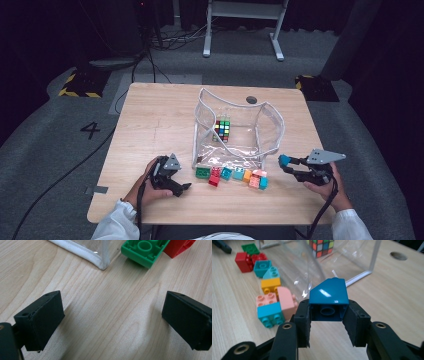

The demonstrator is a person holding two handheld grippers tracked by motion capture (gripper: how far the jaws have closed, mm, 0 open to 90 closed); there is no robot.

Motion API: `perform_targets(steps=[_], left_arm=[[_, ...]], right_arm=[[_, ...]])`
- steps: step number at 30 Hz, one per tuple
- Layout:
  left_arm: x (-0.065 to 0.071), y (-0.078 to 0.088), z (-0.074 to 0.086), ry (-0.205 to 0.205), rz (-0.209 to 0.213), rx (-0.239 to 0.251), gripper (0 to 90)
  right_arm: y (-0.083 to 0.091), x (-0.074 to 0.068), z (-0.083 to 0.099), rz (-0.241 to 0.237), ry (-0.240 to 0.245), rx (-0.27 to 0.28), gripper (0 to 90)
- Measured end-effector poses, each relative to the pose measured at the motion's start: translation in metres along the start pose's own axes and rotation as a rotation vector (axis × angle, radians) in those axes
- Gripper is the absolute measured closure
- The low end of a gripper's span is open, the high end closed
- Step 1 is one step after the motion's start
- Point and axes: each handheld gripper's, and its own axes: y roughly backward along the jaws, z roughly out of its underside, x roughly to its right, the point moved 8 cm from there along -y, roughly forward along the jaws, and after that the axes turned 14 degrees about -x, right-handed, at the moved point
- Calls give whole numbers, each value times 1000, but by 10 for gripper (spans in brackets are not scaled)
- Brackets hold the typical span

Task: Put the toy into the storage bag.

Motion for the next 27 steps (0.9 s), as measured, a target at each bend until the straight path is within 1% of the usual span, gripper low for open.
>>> perform_targets(steps=[5,7,9,10,12,13,14,15,17,19,20,23,27], left_arm=[[0,0,0,0,1,0,41],[0,0,0,0,0,0,41],[0,0,0,0,0,1,41],[0,0,0,1,1,1,41],[0,0,0,0,0,1,41],[0,0,0,1,1,1,41],[0,0,0,0,1,0,41],[0,0,0,0,0,1,41],[0,0,0,0,0,0,41],[0,0,0,0,0,0,41],[0,0,0,1,1,0,41],[0,0,0,0,0,0,41],[0,0,0,1,1,1,41]], right_arm=[[24,14,-16,47,7,35,594],[36,21,-25,67,11,60,594],[46,27,-33,74,13,67,593],[50,30,-37,86,23,65,594],[56,36,-45,100,23,62,593],[60,38,-50,108,26,70,594],[63,40,-55,103,26,82,594],[65,42,-60,95,25,86,594],[67,47,-69,106,26,72,594],[68,51,-78,94,18,90,594],[69,52,-82,96,12,97,594],[69,52,-96,79,18,112,594],[66,51,-112,70,27,107,594]])
